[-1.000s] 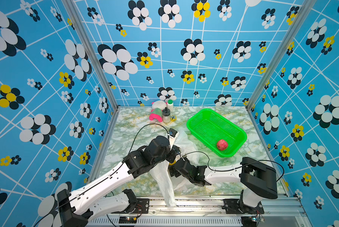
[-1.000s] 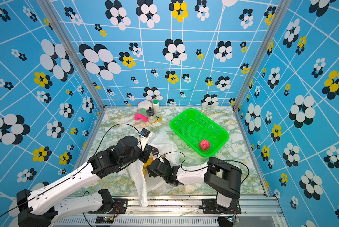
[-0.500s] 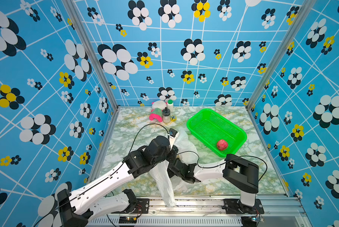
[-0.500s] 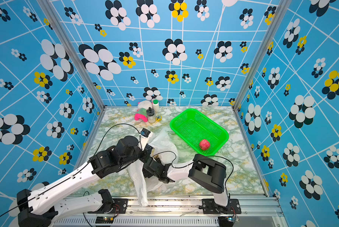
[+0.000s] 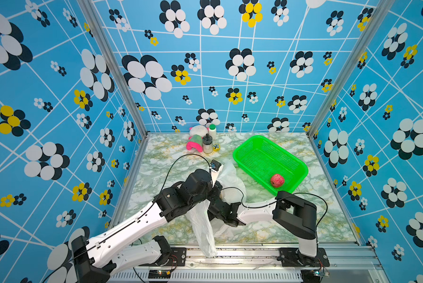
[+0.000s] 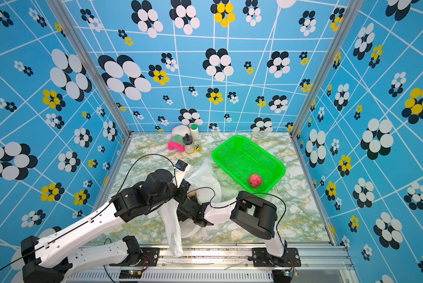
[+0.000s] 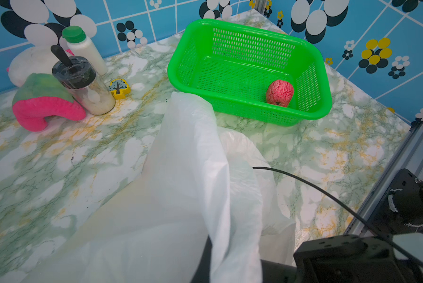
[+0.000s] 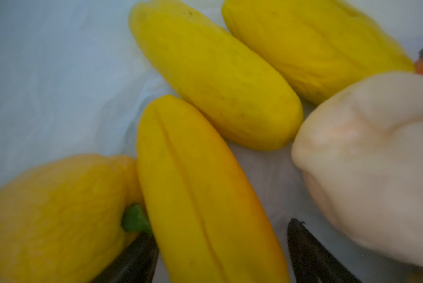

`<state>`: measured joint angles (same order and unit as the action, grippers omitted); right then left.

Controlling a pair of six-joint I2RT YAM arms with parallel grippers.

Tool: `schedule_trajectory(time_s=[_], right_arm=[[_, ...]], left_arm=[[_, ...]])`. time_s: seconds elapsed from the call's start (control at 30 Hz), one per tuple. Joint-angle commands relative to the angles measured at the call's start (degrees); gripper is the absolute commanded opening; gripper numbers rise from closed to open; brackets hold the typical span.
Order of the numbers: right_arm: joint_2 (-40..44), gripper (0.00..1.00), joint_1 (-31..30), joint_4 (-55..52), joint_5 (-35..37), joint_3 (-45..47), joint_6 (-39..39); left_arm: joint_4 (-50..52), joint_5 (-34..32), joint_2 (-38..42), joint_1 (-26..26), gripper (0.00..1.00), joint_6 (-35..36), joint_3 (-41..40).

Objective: Untie the knot of the plastic bag and take out the fruit
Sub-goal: Pick up the fruit from the plastic bag.

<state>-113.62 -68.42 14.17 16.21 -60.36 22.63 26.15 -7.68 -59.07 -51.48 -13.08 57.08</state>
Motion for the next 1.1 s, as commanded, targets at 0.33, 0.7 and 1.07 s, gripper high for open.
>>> schedule_trajectory(time_s=[0.33, 0.7, 1.07], right_arm=[[5.3, 0.35, 0.2, -1.8, 0.1, 0.9, -1.8], [22.5, 0.26, -0.3, 0.2, -4.1, 11.0, -1.2], [44.7, 0.22, -1.0, 8.0, -1.9, 29.6, -5.9]], left_arm=[[0.4, 0.0, 1.5, 0.4, 0.00, -0.4, 0.4], [0.2, -1.5, 1.2, 0.9, 0.00, -0.9, 0.2], [-0.5, -0.9, 2.3, 2.3, 0.00, -1.7, -0.4]])
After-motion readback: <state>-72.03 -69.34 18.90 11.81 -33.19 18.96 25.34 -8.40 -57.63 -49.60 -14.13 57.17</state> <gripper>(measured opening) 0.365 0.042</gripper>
